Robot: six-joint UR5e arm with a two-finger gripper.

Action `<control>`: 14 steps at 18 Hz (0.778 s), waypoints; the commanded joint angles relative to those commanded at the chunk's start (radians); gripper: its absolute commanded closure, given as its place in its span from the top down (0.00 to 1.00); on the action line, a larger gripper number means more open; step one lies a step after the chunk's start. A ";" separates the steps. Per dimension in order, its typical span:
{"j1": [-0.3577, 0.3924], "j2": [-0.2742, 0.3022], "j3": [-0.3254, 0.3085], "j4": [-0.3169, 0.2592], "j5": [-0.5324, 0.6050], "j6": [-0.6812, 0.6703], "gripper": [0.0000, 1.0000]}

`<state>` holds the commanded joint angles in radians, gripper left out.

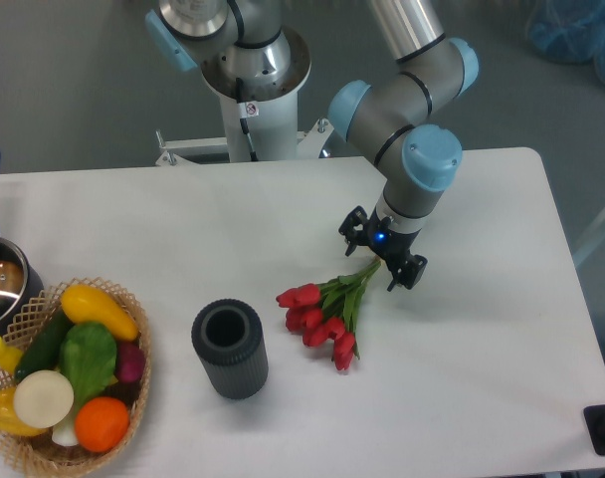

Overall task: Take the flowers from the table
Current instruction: 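Move the open gripper down over the green tulip stems, then close the gripper around the tulip stems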

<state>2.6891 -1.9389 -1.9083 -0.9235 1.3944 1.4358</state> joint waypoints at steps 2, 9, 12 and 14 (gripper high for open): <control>-0.002 -0.003 -0.005 0.000 0.000 0.002 1.00; -0.017 -0.011 0.000 0.006 0.040 -0.003 0.87; -0.015 -0.011 0.005 0.008 0.038 -0.003 0.81; -0.017 -0.011 0.006 0.011 0.037 -0.009 0.81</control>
<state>2.6722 -1.9497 -1.9021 -0.9127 1.4312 1.4266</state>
